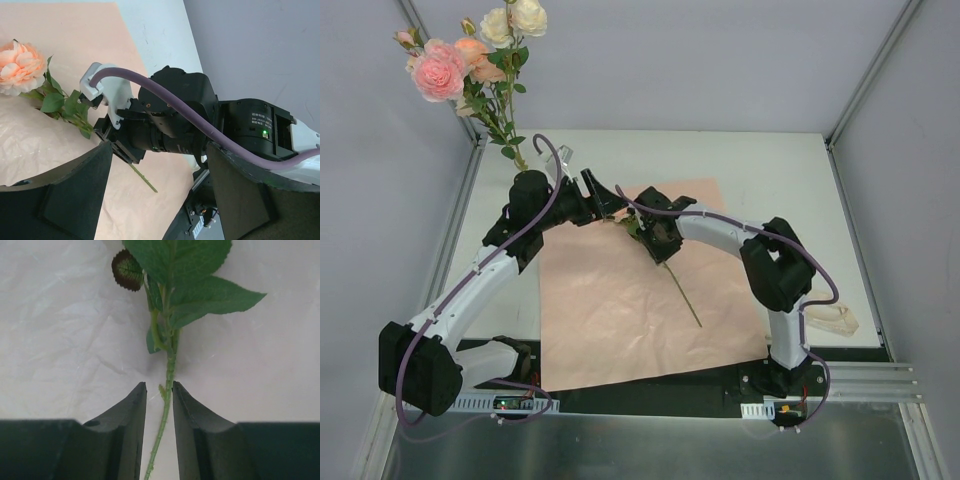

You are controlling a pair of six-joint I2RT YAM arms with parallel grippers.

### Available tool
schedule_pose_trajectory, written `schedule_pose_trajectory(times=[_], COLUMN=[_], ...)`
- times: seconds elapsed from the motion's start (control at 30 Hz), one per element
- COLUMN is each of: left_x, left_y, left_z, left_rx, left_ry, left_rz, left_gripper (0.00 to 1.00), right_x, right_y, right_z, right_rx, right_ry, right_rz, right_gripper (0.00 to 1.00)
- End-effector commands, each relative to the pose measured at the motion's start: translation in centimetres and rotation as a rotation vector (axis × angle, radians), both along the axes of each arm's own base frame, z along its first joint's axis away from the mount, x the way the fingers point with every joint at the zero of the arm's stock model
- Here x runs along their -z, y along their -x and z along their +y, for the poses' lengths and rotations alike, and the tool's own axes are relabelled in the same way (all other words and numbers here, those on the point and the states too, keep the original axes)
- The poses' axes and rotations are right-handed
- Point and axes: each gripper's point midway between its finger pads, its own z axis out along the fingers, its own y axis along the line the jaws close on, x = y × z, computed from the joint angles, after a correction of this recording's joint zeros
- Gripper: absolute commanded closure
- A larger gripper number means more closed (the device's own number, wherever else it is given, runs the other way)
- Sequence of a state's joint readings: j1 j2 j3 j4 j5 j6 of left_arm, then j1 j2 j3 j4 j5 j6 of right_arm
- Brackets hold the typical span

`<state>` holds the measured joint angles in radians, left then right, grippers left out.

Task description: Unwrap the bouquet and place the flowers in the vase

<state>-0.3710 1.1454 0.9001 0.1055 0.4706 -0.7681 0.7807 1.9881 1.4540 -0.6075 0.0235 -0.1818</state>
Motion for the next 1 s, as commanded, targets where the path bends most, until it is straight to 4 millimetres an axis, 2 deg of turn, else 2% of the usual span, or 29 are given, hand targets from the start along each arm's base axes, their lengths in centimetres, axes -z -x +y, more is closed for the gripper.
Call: schedule_pose_trajectory(times=[0.0, 0.07, 0.2, 0.3, 0.4, 0.5, 0.57, 0.6, 0.63, 0.73, 0.83, 0.93, 0.97], left_x=[-0.1, -0.1, 0.0, 0.2, 0.6, 1.3, 2.1, 2.2, 2.4, 2.7, 3.4, 4.5, 4.7], left_y=[0.5, 0.6, 0.8, 0.8, 0.8, 1.0, 1.2, 1.3, 1.3, 1.4, 1.4, 1.6, 1.5], left_z=[0.3, 0.3, 0.3, 0.2, 0.1, 0.0, -0.1, -0.1, -0.1, -0.5, -1.1, -2.6, -3.0], left_rx=[0.020, 0.018, 0.022, 0.029, 0.027, 0.036, 0.036, 0.037, 0.036, 0.051, 0.062, 0.093, 0.097], left_ry=[0.000, 0.000, 0.002, 0.007, 0.013, 0.013, 0.015, 0.020, 0.023, 0.037, 0.059, 0.077, 0.086], left_rz=[-0.025, -0.027, -0.022, -0.009, 0.021, 0.046, 0.074, 0.084, 0.095, 0.122, 0.166, 0.205, 0.206], left_gripper=[0.25, 0.25, 0.25, 0.25, 0.26, 0.27, 0.27, 0.27, 0.27, 0.27, 0.27, 0.26, 0.26], right_x=[0.2, 0.5, 0.9, 1.5, 1.3, 0.3, -1.8, -1.7, -3.7, -6.1, -7.5, -8.8, -8.7], right_y=[-0.9, -1.1, -1.2, -1.0, -1.4, -2.4, -2.8, -2.8, -2.9, -3.4, -3.6, -3.7, -3.4], right_z=[-0.3, -0.6, -0.5, -0.4, -0.3, -0.6, -0.6, -0.6, -0.5, -0.7, -0.8, -0.3, -0.3], right_rx=[-0.022, -0.014, -0.018, -0.021, -0.007, 0.020, 0.038, 0.049, 0.065, 0.142, 0.209, 0.244, 0.271], right_ry=[0.063, 0.080, 0.078, 0.079, 0.071, 0.077, 0.037, 0.008, -0.048, -0.152, -0.250, -0.352, -0.375], right_rz=[-0.031, -0.037, -0.041, -0.026, -0.046, -0.110, -0.170, -0.192, -0.234, -0.304, -0.330, -0.331, -0.317], right_gripper=[0.71, 0.75, 0.75, 0.80, 0.98, 1.00, 1.00, 1.00, 1.00, 1.00, 1.00, 1.00, 1.00])
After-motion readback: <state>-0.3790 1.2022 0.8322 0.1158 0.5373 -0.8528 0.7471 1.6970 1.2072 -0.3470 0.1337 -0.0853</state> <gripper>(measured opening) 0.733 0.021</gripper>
